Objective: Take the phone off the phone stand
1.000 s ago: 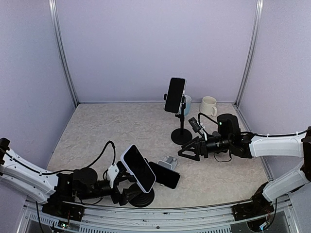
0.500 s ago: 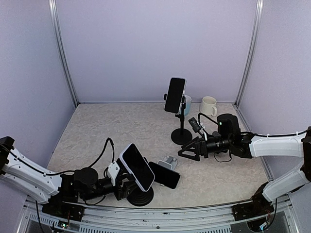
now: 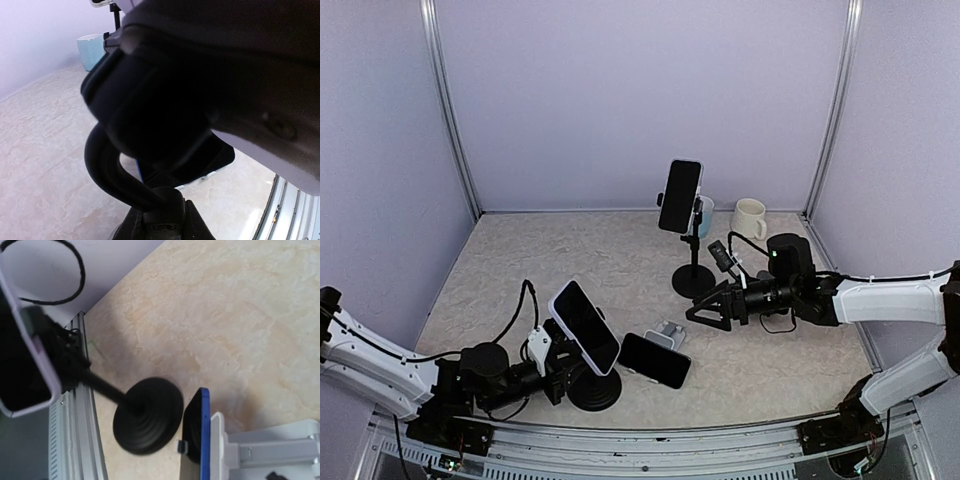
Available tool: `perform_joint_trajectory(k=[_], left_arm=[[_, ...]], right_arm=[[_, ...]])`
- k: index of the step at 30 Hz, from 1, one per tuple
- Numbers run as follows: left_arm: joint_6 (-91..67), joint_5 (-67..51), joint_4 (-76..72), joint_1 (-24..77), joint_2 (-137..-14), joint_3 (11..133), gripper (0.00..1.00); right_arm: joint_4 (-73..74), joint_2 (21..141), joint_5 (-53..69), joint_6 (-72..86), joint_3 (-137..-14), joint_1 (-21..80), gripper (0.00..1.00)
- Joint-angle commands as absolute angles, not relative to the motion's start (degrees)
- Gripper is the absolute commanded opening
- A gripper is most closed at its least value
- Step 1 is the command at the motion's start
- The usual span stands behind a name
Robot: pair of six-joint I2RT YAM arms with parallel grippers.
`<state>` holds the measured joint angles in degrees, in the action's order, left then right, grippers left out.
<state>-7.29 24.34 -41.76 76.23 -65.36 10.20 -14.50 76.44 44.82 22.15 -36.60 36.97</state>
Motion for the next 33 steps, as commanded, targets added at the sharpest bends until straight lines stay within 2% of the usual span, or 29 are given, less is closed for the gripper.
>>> perform_joint_trajectory(k=[1,11,22,33], left_arm=[[-7.0,23.9,-43.9,71.4,-61.2,8.6,0.18],[-2.3,11.2,-45.3,57.2,-59.3,9.5,0.11],[3.6,-9.2,-52.0,46.8,-76.4,18.5,0.11],[6.2,-20.9,-57.3,40.0,-88.9,27.4,0.14]], right_arm=[[-16.0,76.5,45.6,22.3,-37.7,37.4,0.92],[-16.0,77.5,45.6,21.8,-38.8,37.5,0.92],[-15.6,78.0,44.3,20.9,-40.7,37.4,0.92],[-14.9,80.2,42.5,21.3,-44.5,37.6,0.92]])
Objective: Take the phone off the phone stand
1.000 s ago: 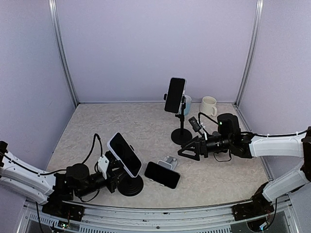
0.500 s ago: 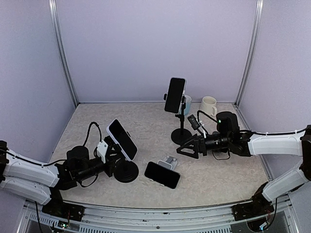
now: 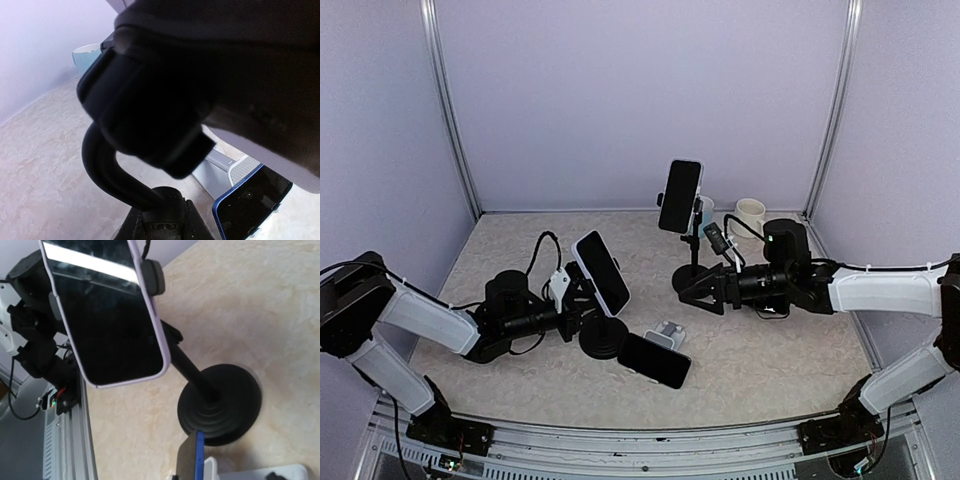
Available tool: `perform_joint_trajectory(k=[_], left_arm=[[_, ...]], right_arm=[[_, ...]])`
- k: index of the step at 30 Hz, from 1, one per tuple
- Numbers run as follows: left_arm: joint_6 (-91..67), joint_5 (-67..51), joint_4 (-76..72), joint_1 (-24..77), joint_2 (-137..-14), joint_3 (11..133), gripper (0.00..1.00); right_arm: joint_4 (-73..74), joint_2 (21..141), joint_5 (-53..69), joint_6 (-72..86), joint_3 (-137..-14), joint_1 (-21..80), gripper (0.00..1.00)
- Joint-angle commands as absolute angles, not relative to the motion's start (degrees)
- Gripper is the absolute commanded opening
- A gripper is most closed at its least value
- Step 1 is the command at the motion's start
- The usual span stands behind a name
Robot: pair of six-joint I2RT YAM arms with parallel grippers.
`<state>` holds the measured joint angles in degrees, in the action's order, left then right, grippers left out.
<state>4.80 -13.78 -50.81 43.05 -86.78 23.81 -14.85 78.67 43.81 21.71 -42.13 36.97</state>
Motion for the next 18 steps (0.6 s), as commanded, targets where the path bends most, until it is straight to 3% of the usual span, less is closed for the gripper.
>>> perform_joint_trajectory(k=[1,6,10,15,18], left_arm=[[6.4,-22.1,-56.5,39.4,-89.4,28.2,0.15],[8.0,-23.3,-53.6,39.0,-90.2,30.1,0.24],[7.1,-21.8,-48.9,39.0,-89.2,31.8,0.51],[5.5,-18.8,-42.7,39.0,-86.1,32.5,0.75],[5.2,-15.7,-42.9,39.2,-81.7,29.7,0.98]], right_arm=[[-14.9,80.3,42.1,21.2,-44.7,37.8,0.92],[-13.9,80.3,36.5,19.2,-46.2,40.0,0.93],[-12.6,81.1,32.2,17.3,-48.2,42.5,0.96],[-11.0,82.7,27.0,14.6,-51.1,46.3,1.0],[-9.8,84.0,24.3,12.3,-52.9,48.2,1.0]])
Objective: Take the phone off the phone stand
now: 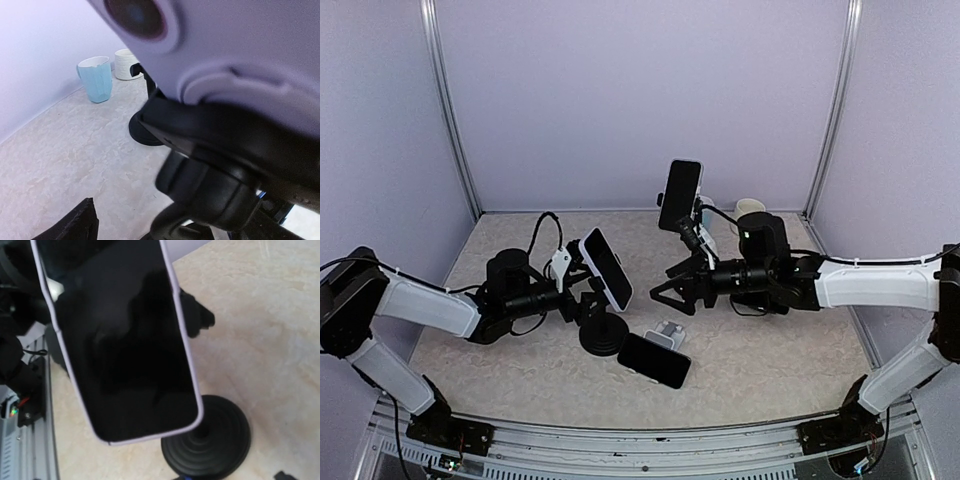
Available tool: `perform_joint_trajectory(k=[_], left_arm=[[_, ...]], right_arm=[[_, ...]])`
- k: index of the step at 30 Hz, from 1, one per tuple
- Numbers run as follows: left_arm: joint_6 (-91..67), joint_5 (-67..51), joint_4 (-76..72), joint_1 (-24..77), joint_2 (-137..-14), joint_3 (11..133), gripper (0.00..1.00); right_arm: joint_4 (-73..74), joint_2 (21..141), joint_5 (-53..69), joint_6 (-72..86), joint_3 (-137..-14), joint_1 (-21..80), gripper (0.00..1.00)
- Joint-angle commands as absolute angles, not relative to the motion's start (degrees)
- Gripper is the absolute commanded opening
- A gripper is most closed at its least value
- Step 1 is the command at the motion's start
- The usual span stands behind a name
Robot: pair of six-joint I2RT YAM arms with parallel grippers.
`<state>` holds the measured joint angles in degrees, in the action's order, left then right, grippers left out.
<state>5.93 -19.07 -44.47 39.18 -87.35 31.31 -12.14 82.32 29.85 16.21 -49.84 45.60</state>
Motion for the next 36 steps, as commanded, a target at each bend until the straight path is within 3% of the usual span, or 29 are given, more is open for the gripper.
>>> perform_joint_trajectory(k=[1,15,26,36], left_arm=[[5.5,-14.5,-42.5,39.2,-80.1,28.9,0.98],[7.7,-7.7,-34.3,42.1,-56.2,18.2,0.99],[13.6,8.0,-26.2,57.2,-54.9,21.9,0.99],[14.4,12.0,-23.2,59.3,-52.2,23.0,0.99]], right_arm=[[-9.7,84.5,23.8,11.8,-53.5,48.5,1.0],[-6.0,94.6,36.1,2.2,-64.4,50.3,1.0],[-0.3,102.2,40.4,0.8,-73.3,50.2,1.0],[-0.3,105.3,38.2,1.5,-76.1,50.3,1.0]])
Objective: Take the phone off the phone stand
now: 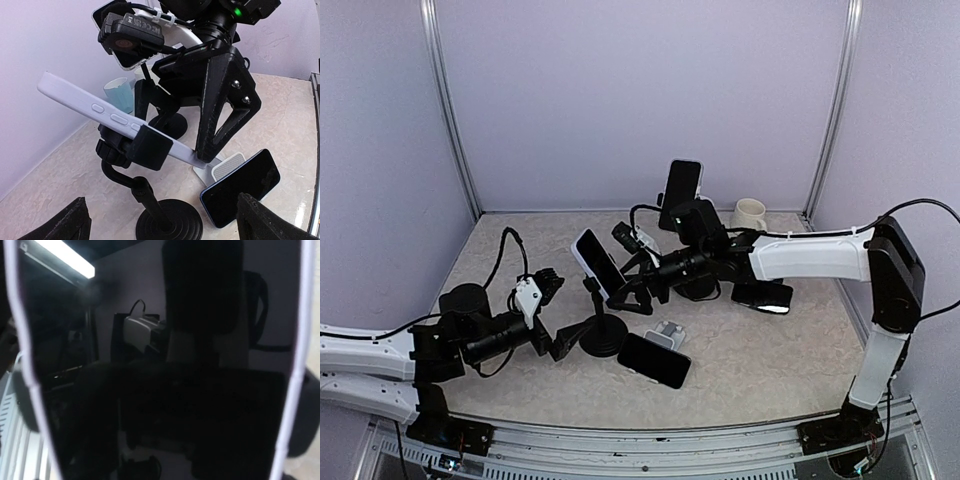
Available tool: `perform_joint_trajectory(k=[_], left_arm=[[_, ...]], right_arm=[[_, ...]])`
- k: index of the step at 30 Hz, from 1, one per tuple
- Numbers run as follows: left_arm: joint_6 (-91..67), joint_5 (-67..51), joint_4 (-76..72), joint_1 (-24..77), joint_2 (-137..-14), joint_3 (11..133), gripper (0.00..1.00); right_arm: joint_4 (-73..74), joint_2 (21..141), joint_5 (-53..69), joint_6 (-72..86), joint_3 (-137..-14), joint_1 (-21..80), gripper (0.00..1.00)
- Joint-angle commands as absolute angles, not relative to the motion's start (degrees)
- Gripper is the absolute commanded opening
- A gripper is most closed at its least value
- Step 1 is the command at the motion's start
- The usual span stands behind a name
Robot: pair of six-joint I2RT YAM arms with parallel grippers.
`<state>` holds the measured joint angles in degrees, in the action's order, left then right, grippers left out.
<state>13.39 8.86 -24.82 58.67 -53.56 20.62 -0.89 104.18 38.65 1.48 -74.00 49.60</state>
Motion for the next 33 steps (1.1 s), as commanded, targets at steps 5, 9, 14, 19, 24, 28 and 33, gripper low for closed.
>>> perform_joint_trajectory(k=[5,9,14,19,24,28,33], left_arm=[[16.5,15.2,-17.8,60.3,-51.7,26.1,0.98],[20.1,23.3,-14.8,63.6,-53.8,29.1,0.96],[25.9,31.4,-13.0,68.0,-57.6,32.1,0.92],[27.5,33.3,-13.2,69.1,-57.2,32.5,0.89],[27.4,33.9,-12.5,69.1,-53.7,31.2,0.9],[27.0,34.1,-10.7,69.0,-53.1,31.7,0.92],[27.4,34.3,-7.0,69.0,-55.8,34.0,0.88]], right_arm=[[0.1,106.2,35.2,1.3,-77.4,50.3,1.0],[0.1,106.9,33.9,1.5,-77.8,50.3,1.0],[0.1,107.7,33.4,2.0,-78.4,50.4,1.0],[0.4,107.6,33.0,2.0,-78.6,50.8,1.0],[0.9,107.6,32.4,2.7,-79.0,51.5,1.0],[1.0,107.9,32.2,3.8,-79.8,51.6,1.0],[2.0,108.3,30.3,4.8,-81.3,51.5,1.0]])
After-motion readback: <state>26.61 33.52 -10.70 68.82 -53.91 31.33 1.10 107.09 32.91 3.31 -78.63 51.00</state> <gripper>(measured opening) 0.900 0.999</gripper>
